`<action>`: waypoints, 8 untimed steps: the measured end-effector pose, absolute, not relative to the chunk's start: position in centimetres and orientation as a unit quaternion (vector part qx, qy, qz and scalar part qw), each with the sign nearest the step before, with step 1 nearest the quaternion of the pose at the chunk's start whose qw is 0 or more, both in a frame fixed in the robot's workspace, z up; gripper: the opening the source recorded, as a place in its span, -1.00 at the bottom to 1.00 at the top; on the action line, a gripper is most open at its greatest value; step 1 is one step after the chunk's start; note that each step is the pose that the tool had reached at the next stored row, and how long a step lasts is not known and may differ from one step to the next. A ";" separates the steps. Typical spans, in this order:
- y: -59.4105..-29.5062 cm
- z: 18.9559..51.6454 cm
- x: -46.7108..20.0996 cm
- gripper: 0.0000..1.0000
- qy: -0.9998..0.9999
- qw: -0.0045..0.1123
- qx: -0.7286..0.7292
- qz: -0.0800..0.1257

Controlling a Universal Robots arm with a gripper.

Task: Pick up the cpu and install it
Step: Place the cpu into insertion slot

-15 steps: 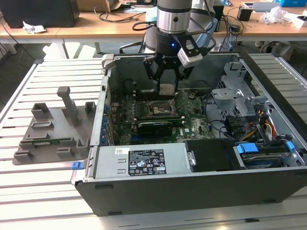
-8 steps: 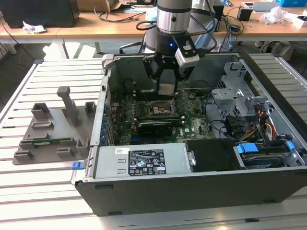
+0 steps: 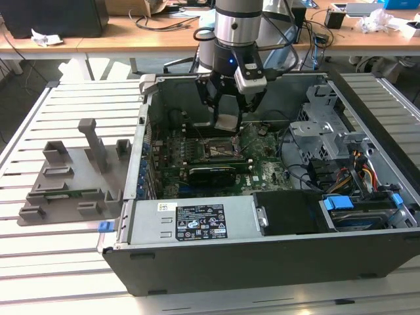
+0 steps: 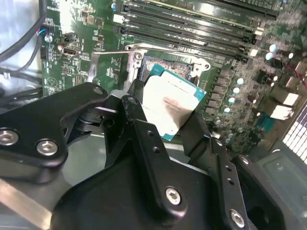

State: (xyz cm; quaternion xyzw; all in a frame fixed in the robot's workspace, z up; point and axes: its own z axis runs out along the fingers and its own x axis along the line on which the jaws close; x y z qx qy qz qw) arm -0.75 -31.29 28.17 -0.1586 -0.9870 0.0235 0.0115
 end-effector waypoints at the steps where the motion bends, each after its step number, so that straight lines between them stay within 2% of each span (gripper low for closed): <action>1: -31.3 28.2 -0.8 0.09 -0.985 0.012 -0.171 0.023; 8: -31.3 28.2 -0.8 0.09 -0.970 0.013 -0.243 0.023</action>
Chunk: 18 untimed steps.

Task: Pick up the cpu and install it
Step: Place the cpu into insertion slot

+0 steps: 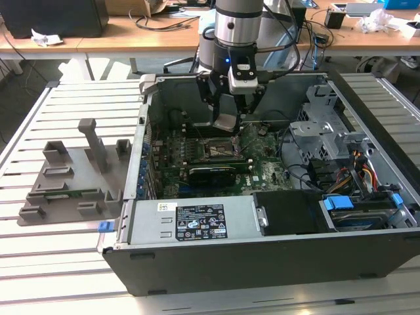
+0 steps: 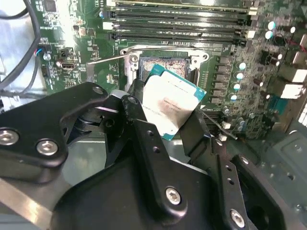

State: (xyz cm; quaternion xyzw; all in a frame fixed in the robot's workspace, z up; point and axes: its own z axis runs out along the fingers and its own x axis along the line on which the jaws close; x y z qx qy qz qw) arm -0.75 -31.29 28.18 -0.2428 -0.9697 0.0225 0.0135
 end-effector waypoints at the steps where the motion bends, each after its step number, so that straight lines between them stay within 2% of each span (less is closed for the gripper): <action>1: -31.3 28.2 -0.8 0.09 -0.967 0.014 -0.252 0.022; 18: -31.3 28.2 -0.8 0.09 -0.931 0.016 -0.364 0.021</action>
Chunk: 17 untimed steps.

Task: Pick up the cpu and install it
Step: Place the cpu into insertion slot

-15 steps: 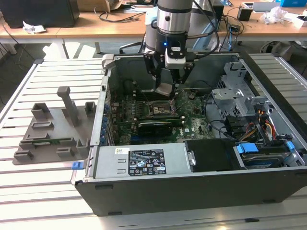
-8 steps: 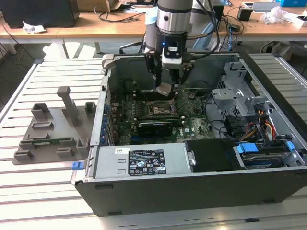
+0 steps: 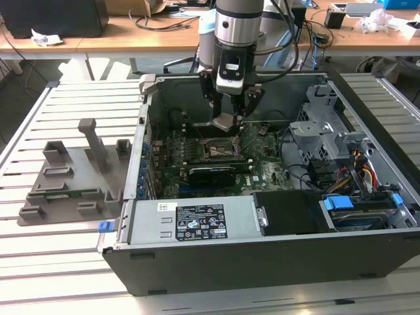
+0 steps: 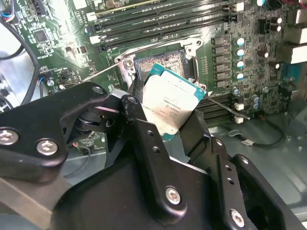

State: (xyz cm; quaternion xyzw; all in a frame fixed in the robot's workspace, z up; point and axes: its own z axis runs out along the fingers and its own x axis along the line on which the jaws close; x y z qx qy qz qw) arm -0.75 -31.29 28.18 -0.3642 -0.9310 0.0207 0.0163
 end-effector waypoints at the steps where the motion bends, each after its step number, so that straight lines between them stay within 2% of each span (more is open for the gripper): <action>1: -31.3 28.2 -0.8 0.09 -0.928 0.016 -0.372 0.021; 17: -31.3 28.2 -0.8 0.09 -0.887 0.018 -0.461 0.020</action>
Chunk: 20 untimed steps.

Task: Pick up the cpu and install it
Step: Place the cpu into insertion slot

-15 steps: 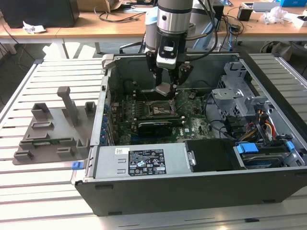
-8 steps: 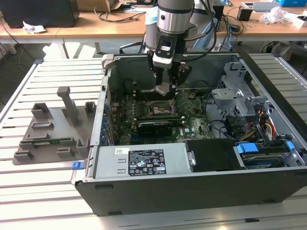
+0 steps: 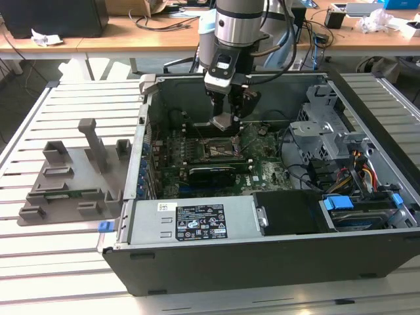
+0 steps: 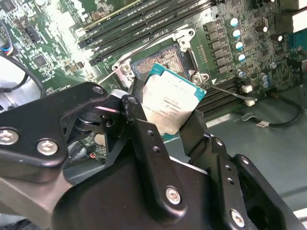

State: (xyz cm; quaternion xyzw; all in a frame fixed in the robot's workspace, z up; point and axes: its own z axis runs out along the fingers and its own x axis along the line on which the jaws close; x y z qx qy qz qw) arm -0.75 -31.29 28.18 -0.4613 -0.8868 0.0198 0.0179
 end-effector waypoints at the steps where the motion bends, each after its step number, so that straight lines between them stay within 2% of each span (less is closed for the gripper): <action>1: -31.3 28.2 -0.8 0.09 -0.884 0.018 -0.466 0.020; 20: -31.3 28.2 -0.8 0.09 -0.824 0.015 -0.566 0.028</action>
